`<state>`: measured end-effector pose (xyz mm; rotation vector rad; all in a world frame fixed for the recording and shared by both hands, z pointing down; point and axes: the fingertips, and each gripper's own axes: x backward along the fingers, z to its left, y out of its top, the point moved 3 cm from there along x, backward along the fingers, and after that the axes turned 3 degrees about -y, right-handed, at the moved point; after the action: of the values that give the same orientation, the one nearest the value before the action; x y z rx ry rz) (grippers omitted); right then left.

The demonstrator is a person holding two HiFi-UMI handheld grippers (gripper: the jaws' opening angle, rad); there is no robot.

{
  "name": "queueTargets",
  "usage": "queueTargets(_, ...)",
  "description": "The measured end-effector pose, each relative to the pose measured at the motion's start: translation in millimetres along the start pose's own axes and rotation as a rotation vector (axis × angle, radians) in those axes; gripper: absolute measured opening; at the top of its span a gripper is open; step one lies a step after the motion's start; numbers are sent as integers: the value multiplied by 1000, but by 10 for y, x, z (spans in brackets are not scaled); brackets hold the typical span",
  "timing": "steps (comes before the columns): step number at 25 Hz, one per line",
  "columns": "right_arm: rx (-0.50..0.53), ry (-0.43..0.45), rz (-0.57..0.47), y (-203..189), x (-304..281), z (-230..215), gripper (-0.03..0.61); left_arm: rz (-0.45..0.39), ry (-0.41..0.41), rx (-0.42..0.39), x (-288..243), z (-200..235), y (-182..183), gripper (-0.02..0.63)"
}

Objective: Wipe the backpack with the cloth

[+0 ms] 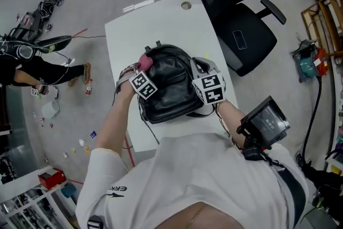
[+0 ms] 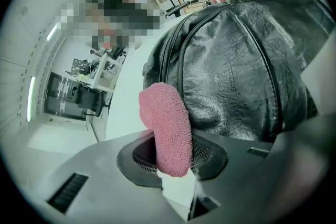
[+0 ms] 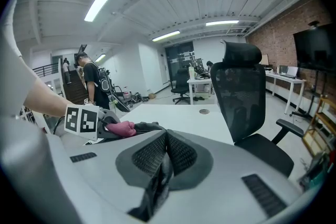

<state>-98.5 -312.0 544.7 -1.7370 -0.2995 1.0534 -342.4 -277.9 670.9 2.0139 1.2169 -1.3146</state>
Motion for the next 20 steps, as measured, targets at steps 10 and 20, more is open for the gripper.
queueTargets(10, -5, -37, -20, 3, 170, -51, 5, -150, 1, -65, 173, 23, 558, 92)
queueTargets(20, -25, -103, -34, -43, 403, -235, 5, -234, -67, -263, 208, -284, 1339, 92)
